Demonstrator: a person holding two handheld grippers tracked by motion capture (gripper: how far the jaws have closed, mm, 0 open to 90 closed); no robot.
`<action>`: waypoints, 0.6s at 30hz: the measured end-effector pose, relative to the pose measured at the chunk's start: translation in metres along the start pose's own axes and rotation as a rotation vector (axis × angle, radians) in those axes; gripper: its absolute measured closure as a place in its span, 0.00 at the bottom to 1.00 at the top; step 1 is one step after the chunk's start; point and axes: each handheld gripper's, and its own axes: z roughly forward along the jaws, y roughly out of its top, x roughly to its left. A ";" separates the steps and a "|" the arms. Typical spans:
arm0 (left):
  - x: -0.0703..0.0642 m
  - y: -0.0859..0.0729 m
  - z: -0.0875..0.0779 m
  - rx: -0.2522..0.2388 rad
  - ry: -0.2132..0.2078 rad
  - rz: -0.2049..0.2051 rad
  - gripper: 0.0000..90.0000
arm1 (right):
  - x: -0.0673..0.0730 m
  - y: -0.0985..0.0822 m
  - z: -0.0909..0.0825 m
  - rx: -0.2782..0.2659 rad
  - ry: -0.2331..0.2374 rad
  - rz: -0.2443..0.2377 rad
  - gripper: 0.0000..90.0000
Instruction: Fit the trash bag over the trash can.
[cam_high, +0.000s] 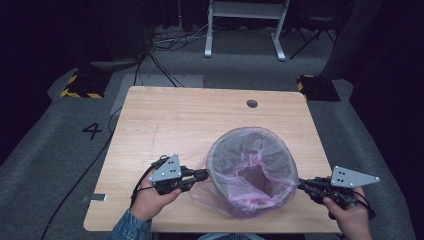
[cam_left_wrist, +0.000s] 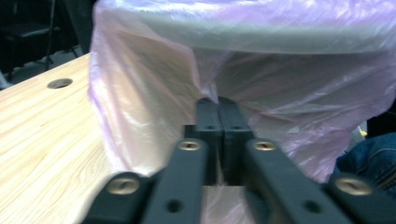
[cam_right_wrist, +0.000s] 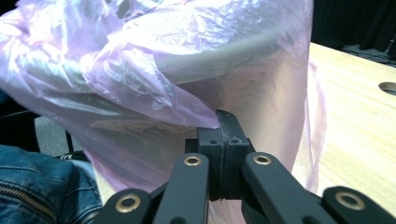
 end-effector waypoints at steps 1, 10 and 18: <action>0.001 0.000 0.000 0.005 0.007 0.000 1.00 | -0.001 0.000 0.001 0.004 0.000 0.003 1.00; 0.017 -0.008 0.004 0.033 0.110 -0.025 1.00 | -0.016 -0.005 0.022 0.091 0.006 0.026 1.00; 0.043 -0.015 0.014 0.066 0.216 -0.040 1.00 | -0.032 -0.012 0.033 0.149 0.010 0.070 1.00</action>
